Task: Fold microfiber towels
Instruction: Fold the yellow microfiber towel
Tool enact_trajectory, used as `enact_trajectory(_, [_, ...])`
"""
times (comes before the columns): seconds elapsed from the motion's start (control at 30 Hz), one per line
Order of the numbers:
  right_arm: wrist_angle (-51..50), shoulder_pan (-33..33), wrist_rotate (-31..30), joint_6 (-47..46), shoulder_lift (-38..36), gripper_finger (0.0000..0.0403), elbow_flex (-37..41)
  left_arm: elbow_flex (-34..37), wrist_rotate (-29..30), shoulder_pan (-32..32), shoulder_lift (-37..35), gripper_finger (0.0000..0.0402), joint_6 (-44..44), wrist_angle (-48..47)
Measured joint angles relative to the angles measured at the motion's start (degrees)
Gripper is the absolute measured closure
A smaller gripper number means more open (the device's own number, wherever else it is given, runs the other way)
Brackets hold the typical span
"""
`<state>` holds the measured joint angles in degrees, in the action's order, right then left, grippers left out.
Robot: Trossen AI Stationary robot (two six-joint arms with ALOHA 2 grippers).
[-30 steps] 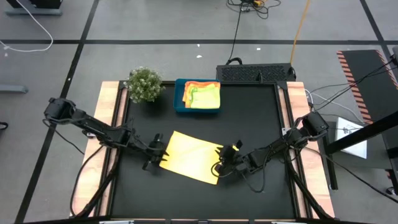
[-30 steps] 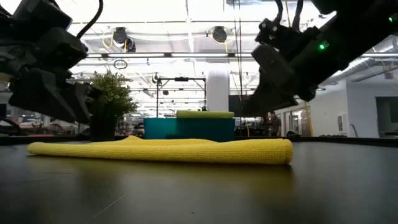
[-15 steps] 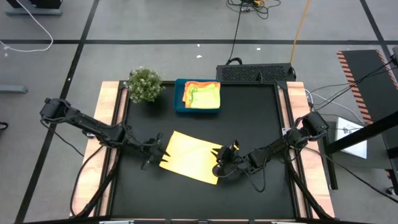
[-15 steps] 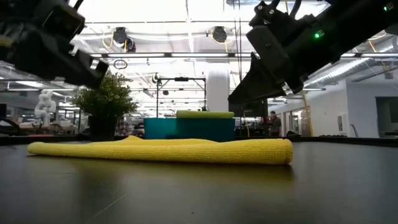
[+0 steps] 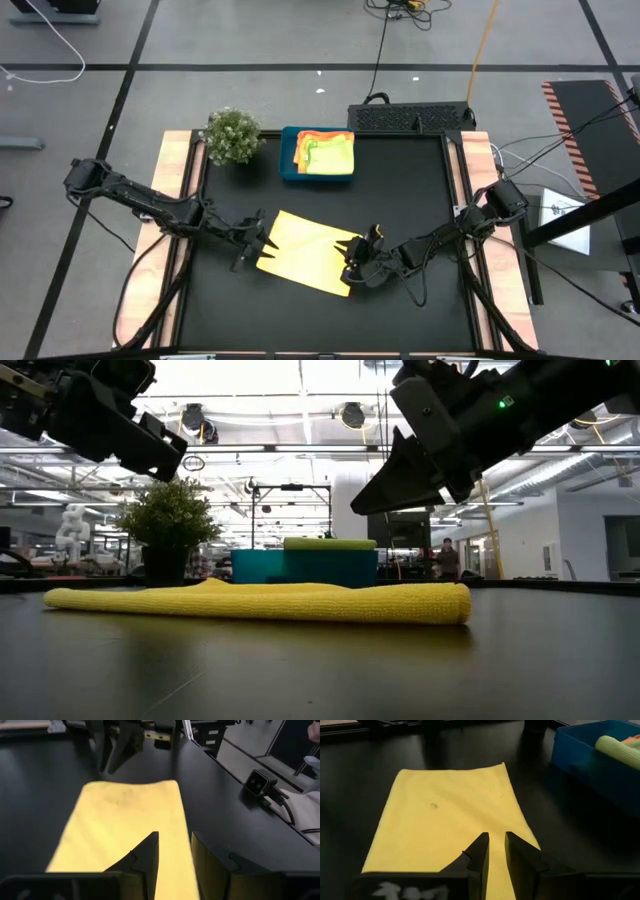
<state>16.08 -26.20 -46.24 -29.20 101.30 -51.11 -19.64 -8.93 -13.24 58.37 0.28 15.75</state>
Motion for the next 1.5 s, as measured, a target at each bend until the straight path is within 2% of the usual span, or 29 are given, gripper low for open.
enact_trajectory(0.4, [0.16,-0.02,0.09,-0.29,0.0,0.0351,0.0,0.02,0.02,-2.14,0.0,0.0282,-1.52,-0.68])
enact_trajectory(0.7, [0.44,-0.02,2.86,-0.32,0.0,0.0351,0.0,0.02,0.15,-4.61,0.22,0.0282,-3.62,-1.04])
enact_trajectory(0.93, [0.47,-0.02,3.16,-2.09,0.0,0.0351,0.0,0.02,3.05,-8.13,0.22,0.0282,-3.86,-1.19])
enact_trajectory(1.1, [0.42,-0.14,7.82,-3.11,0.0,0.0351,0.0,0.04,5.85,-10.17,0.22,0.0282,-4.57,-3.83])
enact_trajectory(1.3, [0.44,-0.17,8.92,-3.11,0.0,0.0351,0.0,0.04,9.57,-10.88,0.22,0.0282,-4.3,-7.56])
enact_trajectory(1.5, [1.73,-0.42,9.35,-3.08,0.0,0.0351,0.0,0.04,10.11,-10.9,0.22,0.0282,-5.07,-8.11])
